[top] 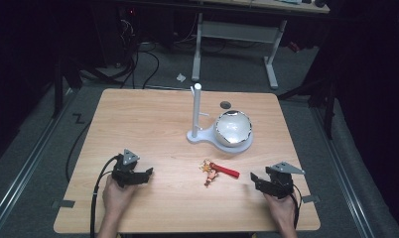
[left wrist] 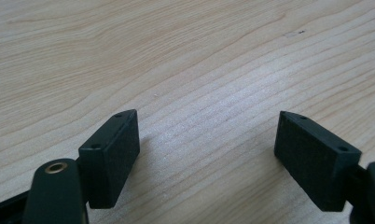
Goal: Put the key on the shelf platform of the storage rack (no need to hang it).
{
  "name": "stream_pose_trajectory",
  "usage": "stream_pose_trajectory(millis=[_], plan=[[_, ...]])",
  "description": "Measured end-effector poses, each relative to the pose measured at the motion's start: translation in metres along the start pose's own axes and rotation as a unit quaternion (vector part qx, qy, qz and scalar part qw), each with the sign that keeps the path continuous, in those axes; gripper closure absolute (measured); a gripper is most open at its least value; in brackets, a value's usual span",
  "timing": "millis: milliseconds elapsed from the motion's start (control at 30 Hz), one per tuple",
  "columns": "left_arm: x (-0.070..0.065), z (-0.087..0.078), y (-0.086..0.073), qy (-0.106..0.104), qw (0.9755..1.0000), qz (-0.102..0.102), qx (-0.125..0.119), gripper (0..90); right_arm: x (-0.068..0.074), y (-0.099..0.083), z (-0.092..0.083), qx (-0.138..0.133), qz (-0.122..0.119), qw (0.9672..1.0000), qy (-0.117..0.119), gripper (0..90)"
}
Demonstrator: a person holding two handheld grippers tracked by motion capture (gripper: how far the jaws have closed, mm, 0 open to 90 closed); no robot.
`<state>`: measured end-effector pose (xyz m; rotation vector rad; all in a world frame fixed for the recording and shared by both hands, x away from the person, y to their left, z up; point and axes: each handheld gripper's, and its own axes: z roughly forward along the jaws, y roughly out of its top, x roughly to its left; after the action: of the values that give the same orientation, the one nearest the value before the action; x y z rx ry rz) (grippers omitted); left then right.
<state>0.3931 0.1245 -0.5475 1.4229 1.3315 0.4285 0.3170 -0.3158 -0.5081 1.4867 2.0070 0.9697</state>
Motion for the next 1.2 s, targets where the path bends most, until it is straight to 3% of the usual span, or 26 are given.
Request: stream_pose_trajectory(millis=[133,433,867,1200], plan=[[0.000,0.000,0.000,0.000,1.0000,0.000,-0.001,22.5,0.011,0.004,0.001,0.001,-0.022,0.9997,0.014,30.8],[0.000,0.000,0.000,0.000,1.0000,0.000,-0.001,22.5,0.032,0.013,0.005,-0.001,-0.039,0.9983,0.045,29.1],[0.000,0.000,0.000,0.000,1.0000,0.000,0.000,22.6,0.068,0.029,0.026,0.005,-0.068,0.9928,0.098,25.9],[0.000,0.000,0.000,0.000,1.0000,0.000,0.000,22.7,0.084,0.034,0.044,0.024,-0.075,0.9907,0.111,23.2]])
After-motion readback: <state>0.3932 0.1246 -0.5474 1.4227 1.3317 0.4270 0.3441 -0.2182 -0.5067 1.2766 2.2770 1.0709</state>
